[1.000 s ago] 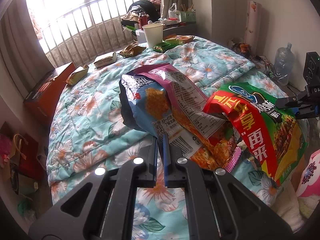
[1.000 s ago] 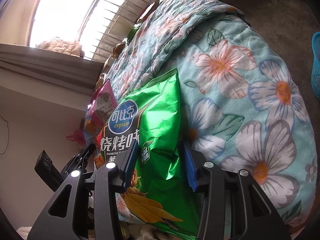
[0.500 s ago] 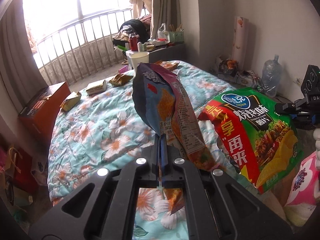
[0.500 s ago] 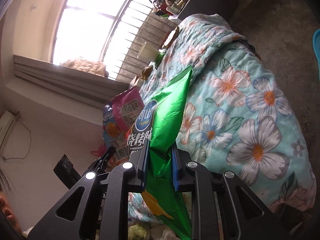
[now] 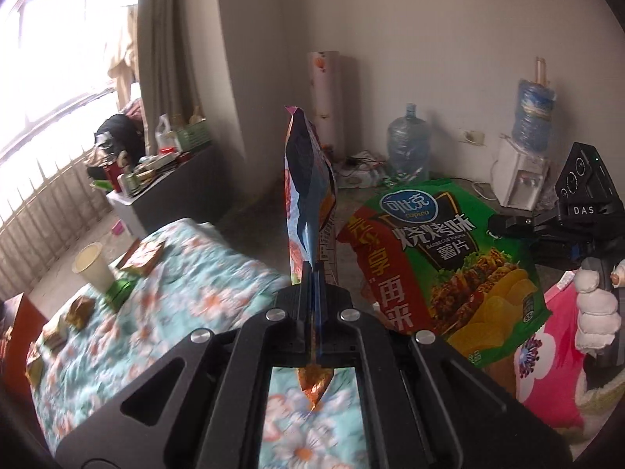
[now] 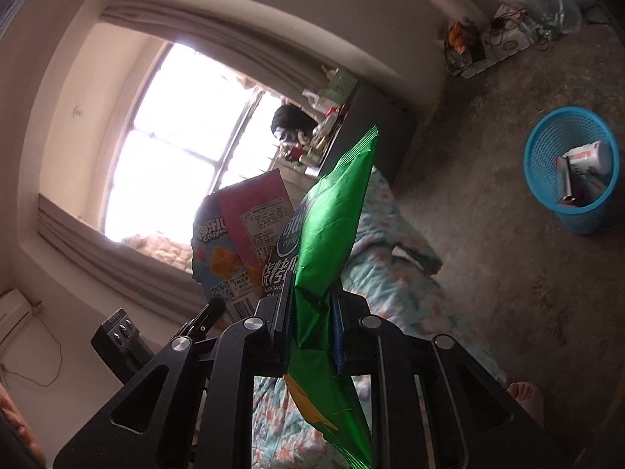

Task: Collect trash
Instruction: 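Lift and carry both chip bags over the blue wastebasket with both tools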

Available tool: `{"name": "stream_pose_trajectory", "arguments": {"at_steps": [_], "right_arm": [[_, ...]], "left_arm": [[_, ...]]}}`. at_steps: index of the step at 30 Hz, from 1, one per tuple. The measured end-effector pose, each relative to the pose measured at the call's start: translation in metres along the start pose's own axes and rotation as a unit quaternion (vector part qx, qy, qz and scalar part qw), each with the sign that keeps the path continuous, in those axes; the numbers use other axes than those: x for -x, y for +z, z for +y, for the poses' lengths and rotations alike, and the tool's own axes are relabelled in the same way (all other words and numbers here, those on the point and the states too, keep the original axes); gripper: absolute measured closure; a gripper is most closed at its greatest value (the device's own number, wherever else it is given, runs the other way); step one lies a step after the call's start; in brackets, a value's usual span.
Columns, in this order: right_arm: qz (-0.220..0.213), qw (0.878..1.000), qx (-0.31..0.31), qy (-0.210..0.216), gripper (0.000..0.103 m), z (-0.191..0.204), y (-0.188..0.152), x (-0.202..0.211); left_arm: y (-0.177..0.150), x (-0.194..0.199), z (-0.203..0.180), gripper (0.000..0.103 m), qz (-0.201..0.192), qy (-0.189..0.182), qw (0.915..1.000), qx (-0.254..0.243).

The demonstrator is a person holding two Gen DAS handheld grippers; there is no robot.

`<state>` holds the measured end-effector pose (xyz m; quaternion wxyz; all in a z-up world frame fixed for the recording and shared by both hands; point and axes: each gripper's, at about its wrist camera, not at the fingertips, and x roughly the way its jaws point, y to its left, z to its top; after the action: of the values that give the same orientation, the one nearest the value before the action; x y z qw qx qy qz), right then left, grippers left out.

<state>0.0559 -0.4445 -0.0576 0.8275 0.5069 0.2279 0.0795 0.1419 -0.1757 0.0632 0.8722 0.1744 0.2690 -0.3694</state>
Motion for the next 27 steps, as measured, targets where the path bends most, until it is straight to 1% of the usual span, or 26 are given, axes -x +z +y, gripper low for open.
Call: {"name": "stream_pose_trajectory", "arguments": {"at_steps": [2,4,6,7,10,13,16,20,21,22,23,25,27], "right_arm": [[-0.032,0.999,-0.012,-0.018,0.087,-0.017,0.014,0.015],[-0.061,0.997,-0.028,-0.041,0.087,-0.036,0.028,0.026],[-0.084,0.994,-0.045,-0.052,0.087,-0.057,0.040,0.029],[-0.093,0.992,-0.060,-0.060,0.087,-0.072,0.048,0.030],[-0.113,0.985,-0.091,-0.097,0.087,-0.110,0.061,0.020],[-0.117,0.977,-0.141,-0.109,0.087,-0.160,0.073,0.011],[-0.120,0.966,-0.187,-0.130,0.087,-0.208,0.088,0.001],[-0.130,0.951,-0.232,-0.157,0.087,-0.261,0.105,-0.009],[-0.133,0.948,-0.240,-0.164,0.087,-0.269,0.108,-0.009],[-0.138,0.943,-0.243,-0.180,0.087,-0.278,0.113,-0.011],[-0.142,0.939,-0.246,-0.194,0.087,-0.286,0.119,-0.014],[-0.146,0.933,-0.260,-0.201,0.087,-0.304,0.130,-0.023],[-0.144,0.927,-0.269,-0.219,0.087,-0.318,0.140,-0.034]], "left_arm": [[0.020,-0.033,-0.024,0.103,0.012,-0.027,0.9992,-0.028],[0.037,-0.069,-0.050,0.103,0.024,-0.045,0.9972,-0.054],[0.051,-0.108,-0.070,0.103,0.044,-0.071,0.9943,-0.066],[0.058,-0.129,-0.081,0.103,0.056,-0.082,0.9924,-0.073],[0.068,-0.195,-0.110,0.103,0.090,-0.098,0.9867,-0.094],[0.067,-0.265,-0.131,0.103,0.135,-0.116,0.9785,-0.104],[0.061,-0.329,-0.145,0.103,0.179,-0.124,0.9704,-0.106],[0.051,-0.406,-0.149,0.103,0.231,-0.121,0.9615,-0.086],[0.049,-0.420,-0.149,0.103,0.241,-0.126,0.9591,-0.078],[0.047,-0.436,-0.148,0.103,0.252,-0.129,0.9567,-0.069],[0.044,-0.450,-0.149,0.103,0.260,-0.123,0.9554,-0.066],[0.037,-0.470,-0.146,0.103,0.268,-0.114,0.9546,-0.061],[0.032,-0.486,-0.145,0.103,0.274,-0.101,0.9549,-0.055]]}}
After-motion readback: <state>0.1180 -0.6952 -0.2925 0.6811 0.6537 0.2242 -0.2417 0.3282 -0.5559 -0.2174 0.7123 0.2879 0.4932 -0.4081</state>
